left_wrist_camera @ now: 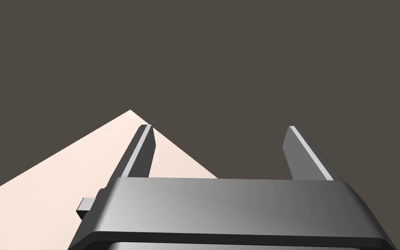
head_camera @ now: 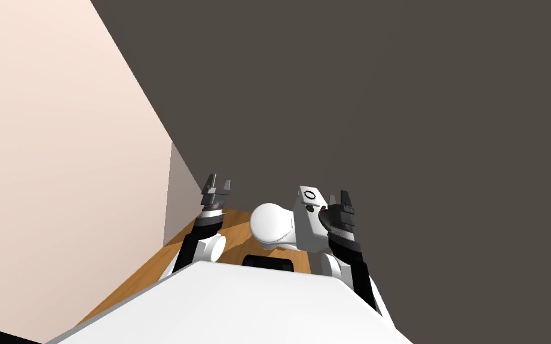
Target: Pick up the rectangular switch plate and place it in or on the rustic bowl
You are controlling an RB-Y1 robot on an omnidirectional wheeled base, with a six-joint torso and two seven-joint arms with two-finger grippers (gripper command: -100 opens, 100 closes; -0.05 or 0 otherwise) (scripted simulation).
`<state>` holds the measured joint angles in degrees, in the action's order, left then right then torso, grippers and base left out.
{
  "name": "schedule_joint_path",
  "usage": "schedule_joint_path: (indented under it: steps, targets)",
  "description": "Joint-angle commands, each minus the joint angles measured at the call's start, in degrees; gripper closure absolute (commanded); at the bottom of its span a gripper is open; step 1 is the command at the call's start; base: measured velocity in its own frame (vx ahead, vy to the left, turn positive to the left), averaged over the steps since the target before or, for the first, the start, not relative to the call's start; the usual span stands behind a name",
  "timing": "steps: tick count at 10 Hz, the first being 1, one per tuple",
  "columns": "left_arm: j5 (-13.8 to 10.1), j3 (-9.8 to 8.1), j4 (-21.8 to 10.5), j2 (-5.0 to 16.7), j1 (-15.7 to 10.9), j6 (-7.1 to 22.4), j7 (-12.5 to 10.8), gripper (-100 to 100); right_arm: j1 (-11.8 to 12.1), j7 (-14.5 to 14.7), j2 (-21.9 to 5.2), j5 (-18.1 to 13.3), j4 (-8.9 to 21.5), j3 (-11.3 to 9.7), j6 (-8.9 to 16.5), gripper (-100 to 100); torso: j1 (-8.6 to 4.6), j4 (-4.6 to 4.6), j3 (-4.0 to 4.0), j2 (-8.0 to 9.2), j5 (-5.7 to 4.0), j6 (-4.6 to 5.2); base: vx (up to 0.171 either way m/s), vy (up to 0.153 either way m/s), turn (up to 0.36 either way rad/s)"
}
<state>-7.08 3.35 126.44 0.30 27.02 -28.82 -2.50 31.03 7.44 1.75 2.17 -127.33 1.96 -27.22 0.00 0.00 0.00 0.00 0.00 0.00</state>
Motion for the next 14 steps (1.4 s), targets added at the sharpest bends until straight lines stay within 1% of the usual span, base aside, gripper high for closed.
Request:
schedule_joint_path:
  steps: [1,4,7,12,14]
  targets:
    - [0.0,0.0,0.0,0.0,0.0,0.0,0.0,0,0.1,0.3,-2.1,-0.5,0.4,0.3,0.1,-100,0.0,0.0,0.0,0.0,0.0,0.0,-0.002,0.01,0.021]
    - [0.0,0.0,0.0,0.0,0.0,0.0,0.0,0,0.7,1.3,-7.1,-2.3,1.9,1.7,0.4,-100,0.07,0.0,0.01,0.02,0.01,0.0,-0.003,0.026,0.037]
    - [0.0,0.0,0.0,0.0,0.0,0.0,0.0,0,1.7,2.8,-12.3,-5.1,4.3,3.9,1.0,-100,0.14,0.01,0.01,0.02,0.03,0.0,-0.008,0.042,0.059]
    - [0.0,0.01,0.0,0.0,0.0,0.0,0.0,0,3.8,6.2,-20.7,-11.6,9.4,9.2,2.2,-100,0.21,0.01,0.04,0.07,0.05,0.0,-0.014,0.059,0.076]
    - [0.0,0.01,0.0,0.0,0.0,0.0,0.0,0,4.7,7.7,-24.7,-14.5,11.6,11.5,2.7,-100,0.19,0.01,0.04,0.06,0.04,-0.01,-0.017,0.062,0.096]
